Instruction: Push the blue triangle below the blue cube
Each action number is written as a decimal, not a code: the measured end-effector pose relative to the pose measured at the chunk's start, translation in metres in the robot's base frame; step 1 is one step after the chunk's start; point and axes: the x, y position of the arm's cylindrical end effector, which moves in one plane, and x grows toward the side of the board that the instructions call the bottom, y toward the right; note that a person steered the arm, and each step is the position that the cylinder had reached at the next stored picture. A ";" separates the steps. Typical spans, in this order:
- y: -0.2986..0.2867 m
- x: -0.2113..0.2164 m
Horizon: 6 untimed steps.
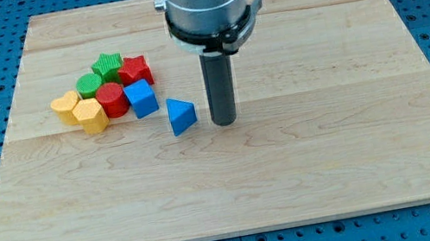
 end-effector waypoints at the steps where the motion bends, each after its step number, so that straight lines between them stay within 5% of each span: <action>1: -0.028 -0.018; 5: -0.121 -0.013; 6: -0.040 0.002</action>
